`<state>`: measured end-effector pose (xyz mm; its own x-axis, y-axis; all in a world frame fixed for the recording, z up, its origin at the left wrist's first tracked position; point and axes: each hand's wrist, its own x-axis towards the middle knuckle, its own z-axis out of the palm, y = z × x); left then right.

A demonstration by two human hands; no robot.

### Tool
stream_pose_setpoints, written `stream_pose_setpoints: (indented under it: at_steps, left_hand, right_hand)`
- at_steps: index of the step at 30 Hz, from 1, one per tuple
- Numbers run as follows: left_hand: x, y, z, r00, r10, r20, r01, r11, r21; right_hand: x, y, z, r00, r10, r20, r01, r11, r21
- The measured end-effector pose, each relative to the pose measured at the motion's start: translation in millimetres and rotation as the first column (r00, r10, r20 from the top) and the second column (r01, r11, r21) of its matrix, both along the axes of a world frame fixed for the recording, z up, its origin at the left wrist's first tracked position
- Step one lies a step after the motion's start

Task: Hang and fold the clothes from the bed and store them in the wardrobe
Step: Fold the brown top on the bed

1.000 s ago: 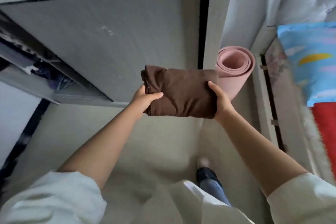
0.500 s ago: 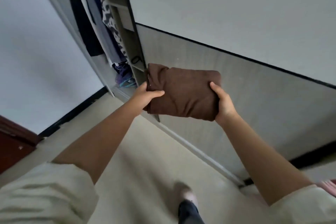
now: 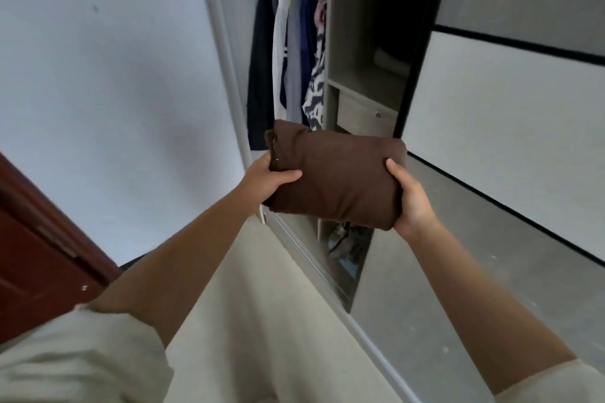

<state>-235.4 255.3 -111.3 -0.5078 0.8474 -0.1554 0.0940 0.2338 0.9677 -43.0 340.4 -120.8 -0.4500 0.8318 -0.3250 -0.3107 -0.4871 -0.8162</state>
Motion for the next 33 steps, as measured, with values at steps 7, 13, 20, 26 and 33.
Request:
stream_pose_setpoints:
  at_steps: [7, 13, 20, 26, 33]
  left_hand:
    - [-112, 73, 29, 0.986, -0.092, -0.138, 0.098, 0.994, 0.042]
    - [-150, 171, 35, 0.93, -0.207, -0.305, 0.236, 0.97, 0.059]
    - [-132, 284, 74, 0.764, -0.312, -0.565, 0.345, 0.937, -0.051]
    - [-124, 361, 90, 0.681, -0.382, -0.625, 0.454, 0.89, -0.049]
    - [-100, 441, 86, 0.577, -0.579, -0.576, 0.673, 0.736, -0.066]
  right_hand:
    - [-116, 54, 34, 0.977, -0.202, 0.068, 0.199, 0.979, 0.052]
    - [-155, 119, 61, 0.887, -0.423, 0.183, 0.393, 0.902, 0.178]
    - [-159, 215, 94, 0.741, -0.649, 0.175, 0.643, 0.76, 0.096]
    - [-156, 260, 94, 0.655, -0.746, 0.117, 0.73, 0.665, 0.155]
    - [-136, 288, 78, 0.561, -0.813, 0.155, 0.775, 0.581, 0.246]
